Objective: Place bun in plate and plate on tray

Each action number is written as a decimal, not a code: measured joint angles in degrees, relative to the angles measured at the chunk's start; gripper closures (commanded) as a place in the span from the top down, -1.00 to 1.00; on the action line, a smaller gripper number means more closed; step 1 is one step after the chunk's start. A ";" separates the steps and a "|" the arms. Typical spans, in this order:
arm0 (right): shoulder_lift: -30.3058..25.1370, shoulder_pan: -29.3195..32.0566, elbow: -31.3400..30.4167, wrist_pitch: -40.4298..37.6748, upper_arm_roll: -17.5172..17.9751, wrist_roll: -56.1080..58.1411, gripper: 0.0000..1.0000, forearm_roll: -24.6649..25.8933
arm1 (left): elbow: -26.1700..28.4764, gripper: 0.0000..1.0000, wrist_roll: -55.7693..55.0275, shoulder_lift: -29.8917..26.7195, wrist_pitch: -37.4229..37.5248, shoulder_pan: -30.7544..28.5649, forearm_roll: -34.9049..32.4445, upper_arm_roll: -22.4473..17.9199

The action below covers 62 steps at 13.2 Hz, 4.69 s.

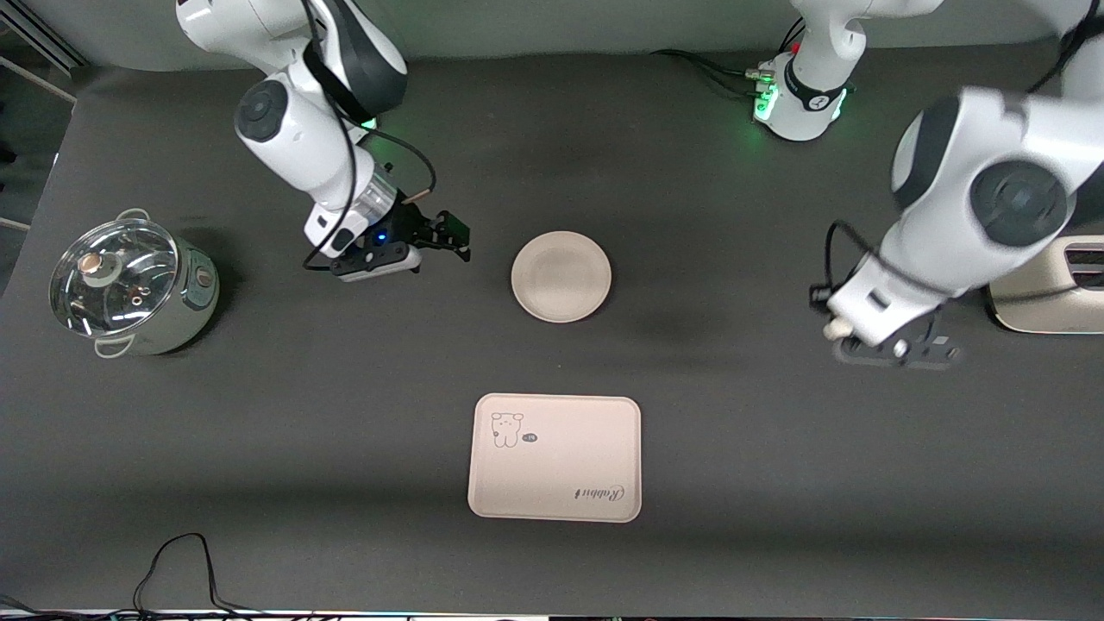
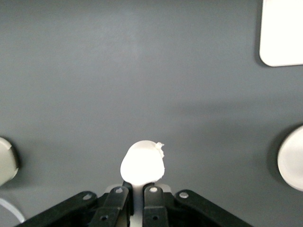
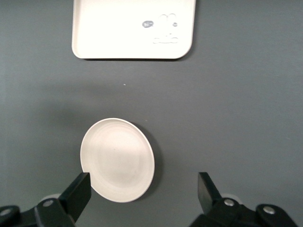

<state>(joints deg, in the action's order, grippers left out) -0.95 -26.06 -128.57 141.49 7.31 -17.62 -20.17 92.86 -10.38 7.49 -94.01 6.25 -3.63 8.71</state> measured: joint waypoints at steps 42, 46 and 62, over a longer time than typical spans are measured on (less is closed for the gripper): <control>27.35 -10.33 1.39 15.65 -0.83 9.65 0.80 -32.75 | 8.61 1.00 -57.65 29.43 -43.88 30.26 -3.17 5.03; 27.41 -10.33 1.39 15.85 -0.83 9.66 0.59 -32.75 | 8.61 1.00 -57.67 29.43 -43.87 30.26 -3.18 5.03; 24.97 -10.24 3.80 12.24 -1.89 9.78 -1.00 -33.12 | 5.65 1.00 -42.24 13.81 -21.27 16.02 -3.04 3.89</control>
<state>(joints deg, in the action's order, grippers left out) 24.02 -36.30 -124.77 153.73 5.42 -7.84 -53.29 98.52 -52.62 21.30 -115.28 22.27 -6.67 12.60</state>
